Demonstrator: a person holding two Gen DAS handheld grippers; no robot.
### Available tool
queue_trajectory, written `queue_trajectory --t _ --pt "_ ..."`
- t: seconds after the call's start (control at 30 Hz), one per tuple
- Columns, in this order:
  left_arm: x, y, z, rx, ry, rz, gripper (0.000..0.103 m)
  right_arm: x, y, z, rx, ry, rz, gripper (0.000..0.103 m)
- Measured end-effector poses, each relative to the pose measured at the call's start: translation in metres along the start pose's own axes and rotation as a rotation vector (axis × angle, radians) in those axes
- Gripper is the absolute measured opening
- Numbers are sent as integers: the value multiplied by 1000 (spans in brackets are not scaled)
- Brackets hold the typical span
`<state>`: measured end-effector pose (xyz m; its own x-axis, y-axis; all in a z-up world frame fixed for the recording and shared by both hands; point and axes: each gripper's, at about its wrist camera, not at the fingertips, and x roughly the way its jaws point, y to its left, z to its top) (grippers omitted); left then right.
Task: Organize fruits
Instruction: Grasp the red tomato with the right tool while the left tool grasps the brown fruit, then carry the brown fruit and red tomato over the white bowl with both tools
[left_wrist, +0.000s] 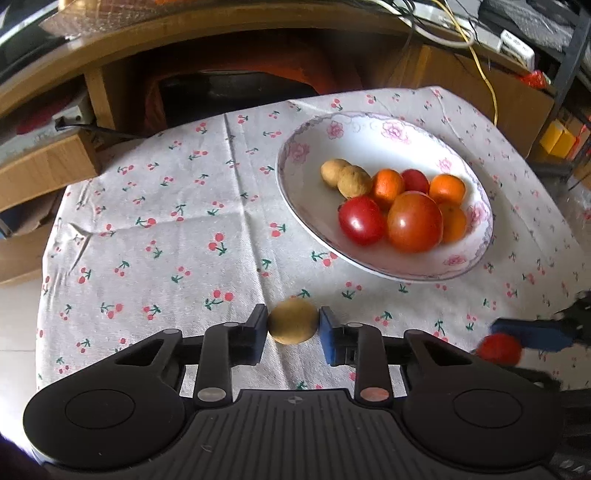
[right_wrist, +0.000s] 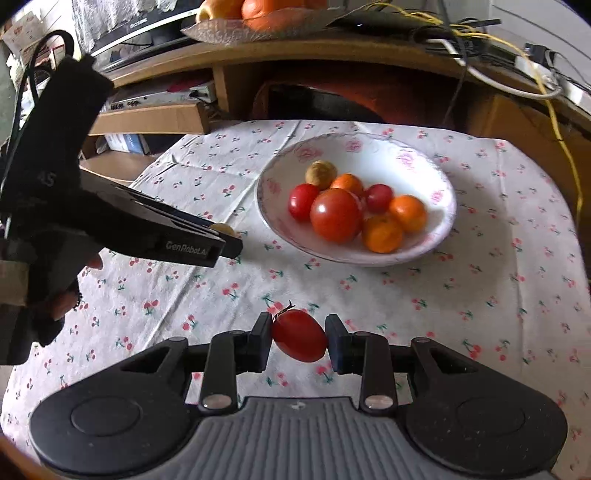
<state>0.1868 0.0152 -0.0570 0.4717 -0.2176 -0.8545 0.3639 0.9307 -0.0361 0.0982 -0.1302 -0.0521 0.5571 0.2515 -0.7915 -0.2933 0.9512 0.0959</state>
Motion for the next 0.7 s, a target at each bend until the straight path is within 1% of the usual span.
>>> queue_trajectory --t 0.07,0.13,0.23,0.47,0.7 --pt "-2 -4 -2 3 8 1 37 -7 -5 -5 15 -4 -12 32" --pt "-6 -7 -6 0 18 -13 37 -14 -11 -10 36 -9 -23 32" --pt "-13 -14 -11 12 19 -10 37 -24 -16 -16 55 -12 -39 32" --pt "-39 -33 -31 29 19 -37 37 -55 -14 -29 51 -33 -32 32" --pt "-50 -51 -55 38 41 -17 37 -80 -14 -45 38 -36 -32 32"
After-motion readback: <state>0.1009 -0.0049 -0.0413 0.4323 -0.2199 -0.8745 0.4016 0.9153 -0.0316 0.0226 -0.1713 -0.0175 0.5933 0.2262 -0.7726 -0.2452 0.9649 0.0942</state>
